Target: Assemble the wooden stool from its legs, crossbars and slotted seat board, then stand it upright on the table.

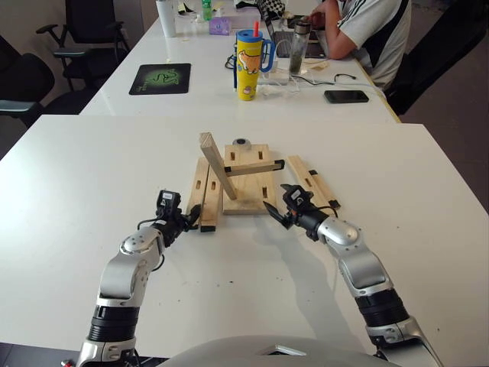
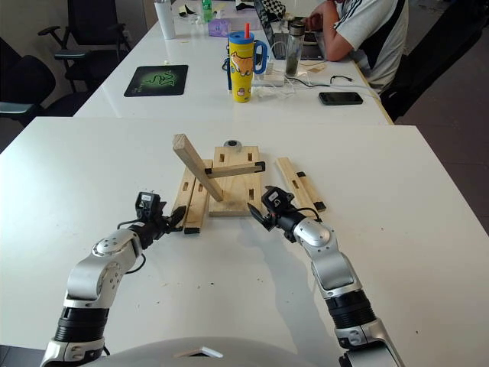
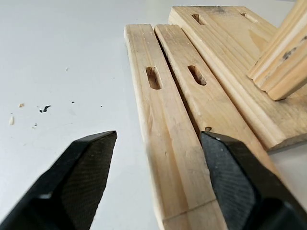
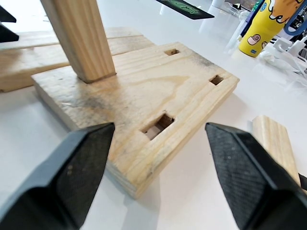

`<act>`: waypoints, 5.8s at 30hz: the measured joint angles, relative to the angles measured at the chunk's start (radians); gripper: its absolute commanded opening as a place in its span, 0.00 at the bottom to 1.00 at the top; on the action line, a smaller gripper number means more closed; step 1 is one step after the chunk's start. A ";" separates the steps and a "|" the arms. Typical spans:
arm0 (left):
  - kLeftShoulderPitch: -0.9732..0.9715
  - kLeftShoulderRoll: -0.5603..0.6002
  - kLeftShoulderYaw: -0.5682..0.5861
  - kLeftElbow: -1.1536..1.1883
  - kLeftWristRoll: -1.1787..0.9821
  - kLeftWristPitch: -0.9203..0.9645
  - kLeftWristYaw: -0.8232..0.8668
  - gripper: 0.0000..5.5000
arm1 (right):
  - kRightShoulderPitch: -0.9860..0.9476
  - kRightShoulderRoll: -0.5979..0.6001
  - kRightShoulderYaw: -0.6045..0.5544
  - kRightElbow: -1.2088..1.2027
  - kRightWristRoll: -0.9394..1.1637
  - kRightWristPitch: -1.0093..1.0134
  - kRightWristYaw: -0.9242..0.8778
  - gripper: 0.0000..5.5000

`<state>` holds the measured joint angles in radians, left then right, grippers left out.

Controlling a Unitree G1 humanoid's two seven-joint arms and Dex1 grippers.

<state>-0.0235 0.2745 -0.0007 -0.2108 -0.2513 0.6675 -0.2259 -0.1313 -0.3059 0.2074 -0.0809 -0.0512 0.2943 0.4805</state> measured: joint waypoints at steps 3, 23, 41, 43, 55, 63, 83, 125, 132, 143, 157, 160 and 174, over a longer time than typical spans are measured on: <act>0.004 0.000 0.000 0.000 0.002 0.003 -0.001 0.59 | 0.000 0.000 0.001 -0.005 0.000 0.000 0.000 0.64; 0.006 0.015 -0.030 0.009 0.041 -0.014 -0.027 0.59 | 0.001 -0.001 0.002 -0.008 -0.001 0.000 -0.001 0.64; -0.037 0.036 -0.005 -0.001 0.073 0.013 -0.029 0.59 | 0.000 -0.001 0.002 0.003 -0.008 -0.007 -0.004 0.64; -0.063 0.030 -0.004 -0.025 0.067 0.030 -0.027 0.59 | -0.001 -0.001 0.003 0.005 -0.011 -0.012 -0.004 0.64; -0.072 0.024 -0.028 0.111 0.134 -0.012 -0.014 0.59 | -0.008 -0.001 0.003 0.014 -0.018 -0.022 -0.007 0.64; -0.090 0.017 -0.032 0.134 0.142 -0.035 -0.013 0.47 | -0.008 -0.001 0.003 0.016 -0.019 -0.028 -0.007 0.64; -0.127 0.007 0.046 0.138 0.145 -0.180 0.011 0.37 | -0.042 -0.018 -0.095 0.036 0.043 -0.010 -0.004 0.64; -0.446 0.120 0.038 -0.125 0.009 -0.348 -0.265 0.37 | -1.054 0.256 -0.669 0.412 1.081 0.666 -0.373 0.55; -0.405 0.166 0.040 -0.131 0.017 -0.351 -0.292 0.37 | -1.058 0.237 -0.661 0.426 1.081 0.655 -0.367 0.37; -0.414 0.177 0.034 -0.137 0.016 -0.363 -0.302 0.37 | -1.059 0.221 -0.654 0.356 1.109 0.673 -0.364 0.21; -0.415 0.138 0.106 -0.152 -0.074 -0.292 -0.236 0.57 | -0.899 0.066 -0.612 0.116 0.938 0.562 -0.407 0.19; -0.386 0.099 0.147 -0.153 -0.122 -0.268 -0.194 0.57 | -0.761 0.013 -0.643 0.019 0.890 0.557 -0.461 0.19; -0.254 -0.008 0.193 0.005 -0.090 -0.307 -0.032 0.57 | -0.351 0.251 -0.512 -0.206 0.760 0.520 -0.705 0.19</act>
<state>-0.2778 0.2665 0.1918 -0.2061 -0.3418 0.3600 -0.2580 -0.4826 -0.0550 -0.3041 -0.2865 0.7086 0.8147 -0.2245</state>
